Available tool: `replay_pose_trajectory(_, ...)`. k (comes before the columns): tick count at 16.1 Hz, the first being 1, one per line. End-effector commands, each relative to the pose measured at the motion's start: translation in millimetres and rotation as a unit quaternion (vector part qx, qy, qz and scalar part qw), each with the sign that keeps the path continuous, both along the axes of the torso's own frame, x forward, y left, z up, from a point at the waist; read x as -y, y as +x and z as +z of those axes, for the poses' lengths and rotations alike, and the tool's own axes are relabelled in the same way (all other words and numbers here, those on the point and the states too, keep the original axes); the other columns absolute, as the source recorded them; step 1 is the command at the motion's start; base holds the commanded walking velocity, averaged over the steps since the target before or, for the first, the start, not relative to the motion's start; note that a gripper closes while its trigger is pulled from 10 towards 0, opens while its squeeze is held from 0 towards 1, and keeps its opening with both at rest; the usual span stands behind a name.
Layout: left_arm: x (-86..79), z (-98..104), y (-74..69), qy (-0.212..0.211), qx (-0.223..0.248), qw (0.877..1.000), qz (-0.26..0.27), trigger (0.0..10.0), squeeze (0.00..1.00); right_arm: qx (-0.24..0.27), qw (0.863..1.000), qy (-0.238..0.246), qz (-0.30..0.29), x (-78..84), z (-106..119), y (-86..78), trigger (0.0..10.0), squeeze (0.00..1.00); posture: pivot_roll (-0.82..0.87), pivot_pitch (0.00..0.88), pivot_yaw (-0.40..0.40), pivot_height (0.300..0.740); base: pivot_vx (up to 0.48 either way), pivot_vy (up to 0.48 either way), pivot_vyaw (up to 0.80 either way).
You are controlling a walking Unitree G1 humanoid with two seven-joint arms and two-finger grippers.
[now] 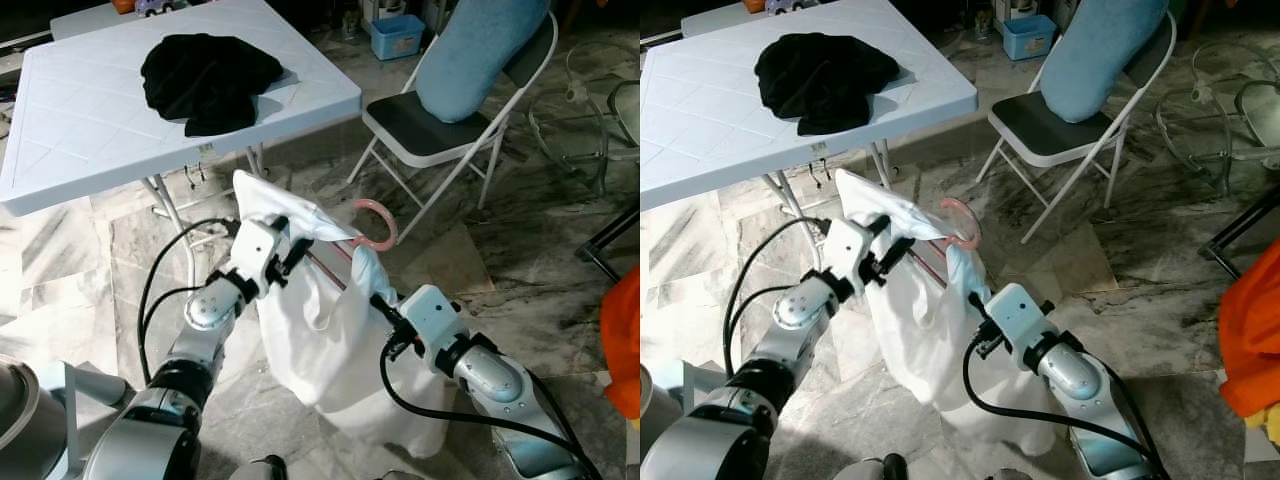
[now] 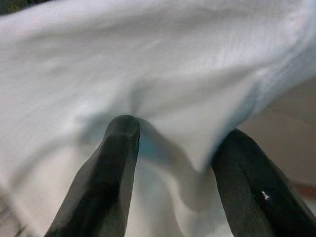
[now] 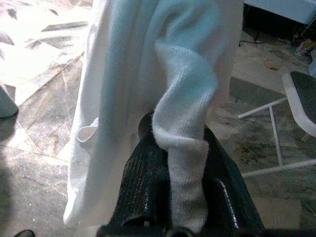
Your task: Hang hanger
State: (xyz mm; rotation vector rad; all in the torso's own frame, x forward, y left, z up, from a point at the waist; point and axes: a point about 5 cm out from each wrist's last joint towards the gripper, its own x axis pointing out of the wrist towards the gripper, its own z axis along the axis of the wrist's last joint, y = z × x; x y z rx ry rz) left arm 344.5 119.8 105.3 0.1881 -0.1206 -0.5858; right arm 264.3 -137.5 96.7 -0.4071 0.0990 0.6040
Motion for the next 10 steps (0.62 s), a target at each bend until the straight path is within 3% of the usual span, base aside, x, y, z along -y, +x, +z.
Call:
replay_pose_trajectory(1, -8.1, -1, -1.7, 0.009, 0.005, 1.0, 0.001, 0.0, 0.0, 0.017, 1.0, 0.001, -0.004, 2.2, 9, 3.7, 10.0, 0.0, -0.13, 0.128, 0.093, 0.74, 0.0, 0.0, 0.0)
replay_pose_trajectory(8, -28.1, 6, 5.2, 0.022, 0.012, 0.999, 0.043, 0.0, 0.0, 0.011, 0.999, -0.042, -0.011, 18.3, 5, 5.6, 10.0, 0.0, -0.13, 0.124, 0.088, 0.74, 0.0, 0.0, 0.0)
replay_pose_trajectory(10, -44.5, 12, 9.8, 0.043, 0.021, 0.995, 0.084, 0.0, 0.0, -0.003, 0.997, -0.08, 0.001, 30.5, -1, 0.5, 10.0, 0.0, -0.13, 0.124, 0.088, 0.74, 0.0, 0.0, 0.0)
